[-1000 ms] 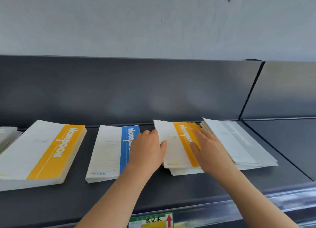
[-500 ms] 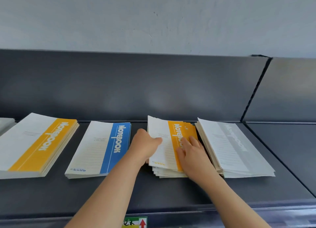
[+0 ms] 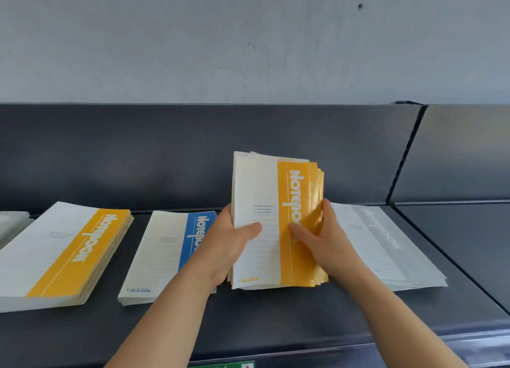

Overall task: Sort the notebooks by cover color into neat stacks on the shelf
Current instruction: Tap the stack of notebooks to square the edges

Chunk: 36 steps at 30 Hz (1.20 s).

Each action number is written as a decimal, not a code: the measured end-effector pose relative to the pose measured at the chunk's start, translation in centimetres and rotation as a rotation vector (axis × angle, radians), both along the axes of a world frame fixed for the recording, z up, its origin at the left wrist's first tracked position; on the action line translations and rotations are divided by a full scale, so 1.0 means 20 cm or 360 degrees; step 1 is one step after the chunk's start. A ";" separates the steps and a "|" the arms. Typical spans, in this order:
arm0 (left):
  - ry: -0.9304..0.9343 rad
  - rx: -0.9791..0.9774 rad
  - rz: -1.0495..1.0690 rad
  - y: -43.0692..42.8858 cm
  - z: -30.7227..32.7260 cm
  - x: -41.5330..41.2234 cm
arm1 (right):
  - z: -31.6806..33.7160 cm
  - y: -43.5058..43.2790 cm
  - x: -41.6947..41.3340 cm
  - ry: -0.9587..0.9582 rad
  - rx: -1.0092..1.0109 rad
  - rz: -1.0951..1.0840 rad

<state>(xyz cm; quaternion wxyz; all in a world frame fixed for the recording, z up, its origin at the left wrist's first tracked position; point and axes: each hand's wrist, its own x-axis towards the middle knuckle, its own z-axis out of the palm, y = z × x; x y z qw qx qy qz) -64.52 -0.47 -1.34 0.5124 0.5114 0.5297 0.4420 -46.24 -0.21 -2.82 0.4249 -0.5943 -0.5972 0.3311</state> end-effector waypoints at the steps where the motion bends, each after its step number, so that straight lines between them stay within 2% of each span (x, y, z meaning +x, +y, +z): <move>1: 0.0043 0.0129 0.0005 -0.01 0.03 -0.01 | 0.06 0.00 0.00 0.0122 0.0080 0.0003; 4: 0.0141 0.0394 -0.0021 -0.01 0.09 -0.03 | 0.16 -0.01 0.00 0.0273 0.0321 -0.0001; 9: 0.0326 0.0261 -0.0075 -0.05 -0.01 0.01 | 0.02 -0.08 -0.02 0.0150 0.0146 0.0011; 12: 0.0179 0.0301 -0.0080 -0.07 0.06 0.00 | 0.10 -0.09 -0.02 0.0430 0.0233 -0.0004; 15: 0.0046 0.0525 0.0162 -0.08 0.22 0.00 | 0.26 -0.07 -0.03 0.0676 0.0447 -0.0118; 18: 0.0104 0.0634 0.0405 -0.05 0.34 0.08 | 0.36 -0.02 -0.07 0.0724 0.0361 -0.0282; 21: -0.0053 0.0440 0.0571 -0.03 0.35 0.16 | 0.37 -0.01 -0.12 0.0800 0.0262 -0.0366; 23: -0.0130 0.0417 0.0612 -0.02 0.33 0.17 | 0.35 0.00 -0.13 0.0873 0.0283 -0.0363; 26: -0.0142 0.0574 0.0595 -0.05 0.31 0.16 | 0.30 0.00 -0.11 0.0975 0.0287 -0.0260; 29: -0.0062 0.0673 0.0361 -0.10 0.19 0.15 | 0.18 -0.07 -0.09 0.0863 0.0234 -0.0074; 32: 0.0203 0.0737 0.0253 -0.14 0.05 0.12 | 0.08 -0.11 -0.08 0.0585 0.0389 -0.0049; 36: 0.0345 0.0823 0.0205 -0.10 0.08 0.06 | 0.12 -0.11 -0.08 0.0573 0.0499 -0.0037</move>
